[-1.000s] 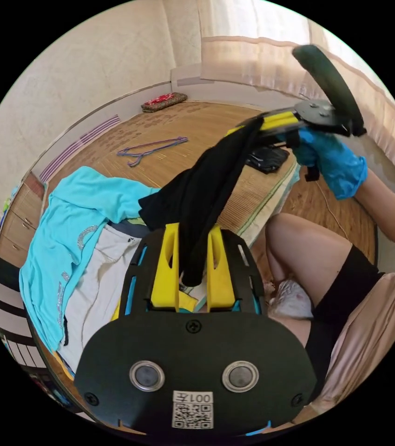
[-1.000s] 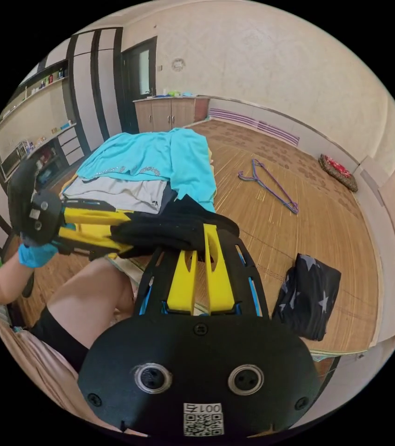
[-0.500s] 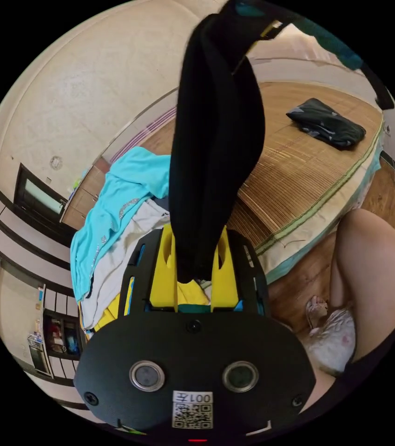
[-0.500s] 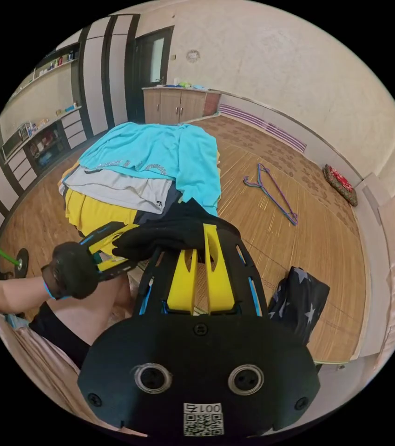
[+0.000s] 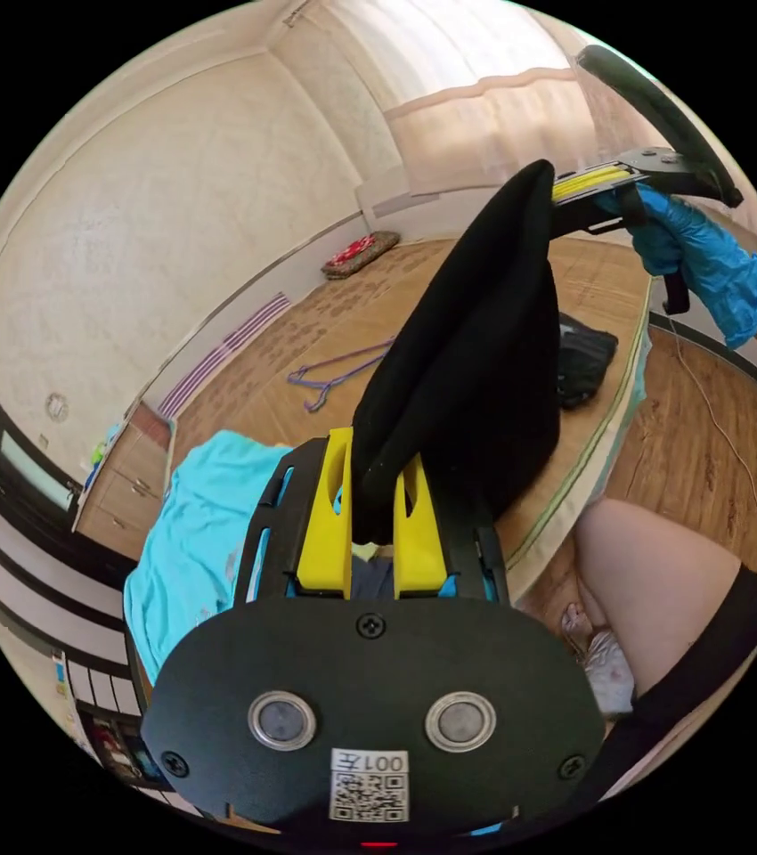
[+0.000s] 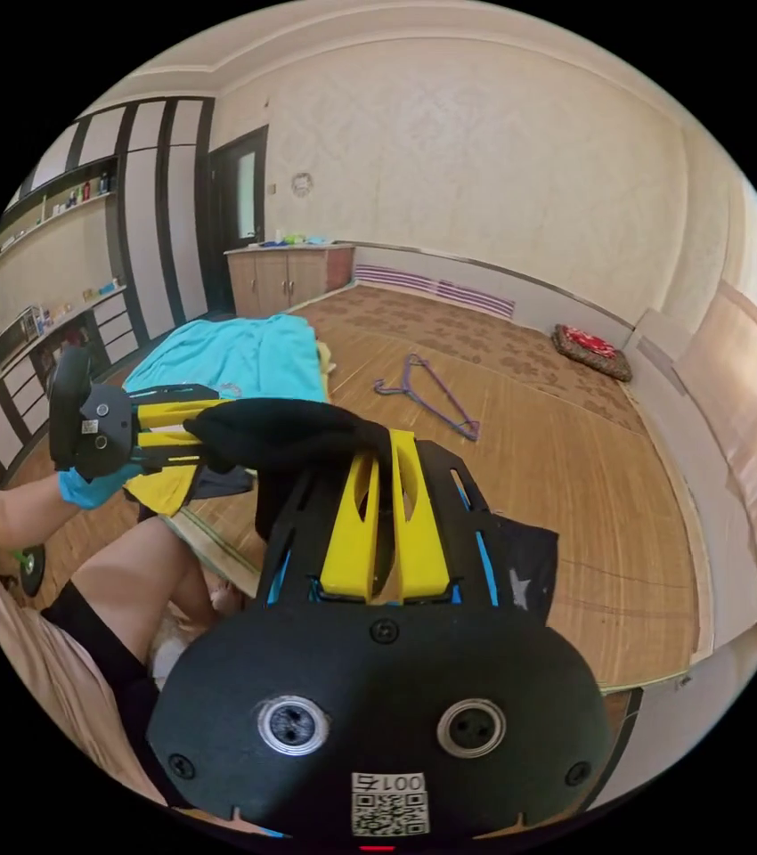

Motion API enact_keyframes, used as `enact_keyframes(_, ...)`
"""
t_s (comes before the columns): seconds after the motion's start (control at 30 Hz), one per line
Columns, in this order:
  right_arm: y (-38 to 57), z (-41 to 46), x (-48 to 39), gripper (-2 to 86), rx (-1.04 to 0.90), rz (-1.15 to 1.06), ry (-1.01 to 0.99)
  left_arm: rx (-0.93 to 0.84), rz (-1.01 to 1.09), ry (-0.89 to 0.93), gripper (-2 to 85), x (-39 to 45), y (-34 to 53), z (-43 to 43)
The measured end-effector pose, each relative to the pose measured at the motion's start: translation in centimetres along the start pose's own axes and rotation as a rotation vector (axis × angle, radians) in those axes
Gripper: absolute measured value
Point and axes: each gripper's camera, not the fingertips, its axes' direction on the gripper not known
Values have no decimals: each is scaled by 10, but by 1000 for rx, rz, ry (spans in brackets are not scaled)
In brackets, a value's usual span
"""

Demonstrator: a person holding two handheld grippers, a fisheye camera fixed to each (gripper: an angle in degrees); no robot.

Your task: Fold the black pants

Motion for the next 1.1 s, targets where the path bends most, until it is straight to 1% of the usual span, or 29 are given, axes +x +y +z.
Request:
enact_keyframes(0.1,-9,-2,56,24,39,22,40,3,12,16,31,9,-65,14)
enact_keyframes(0.2,-15,-11,109,23,120,29,95,44,26,-45,31,23,-131,18)
enact_keyframes(0.3,-8,-28,145,21,190,-8,230,134,39,-119,31,48,-188,17)
enact_keyframes(0.33,1,-30,156,21,193,-26,302,159,55,-129,31,64,-206,20)
enact_keyframes(0.37,8,-29,162,20,189,-34,333,162,71,-128,32,73,-214,24)
enact_keyframes(0.43,51,-11,189,20,120,-26,401,115,159,-56,32,120,-236,54)
enact_keyframes(0.47,65,-3,198,20,86,-11,401,96,182,-20,33,133,-239,64)
enact_keyframes(0.53,130,34,233,22,-101,116,322,-6,274,109,32,195,-236,113)
enact_keyframes(0.6,181,57,250,25,-232,210,233,-98,337,123,30,245,-220,147)
enact_keyframes(0.63,208,69,252,27,-294,219,202,-146,368,129,30,274,-207,161)
enact_keyframes(0.67,220,74,251,28,-320,210,200,-149,381,123,30,287,-200,164)
enact_keyframes(0.7,237,81,249,30,-350,177,204,-124,415,68,29,308,-189,164)
enact_keyframes(0.73,248,85,249,32,-360,151,207,-100,454,-5,29,324,-183,162)
enact_keyframes(0.8,257,88,253,36,-363,144,204,-86,500,-60,31,337,-182,161)
enact_keyframes(0.93,270,95,276,45,-340,247,111,-113,469,13,39,333,-196,163)
enact_keyframes(1.03,280,95,283,47,-309,275,86,-113,501,36,47,330,-195,162)
enact_keyframes(1.1,284,94,283,44,-321,266,102,-110,494,54,48,326,-192,160)
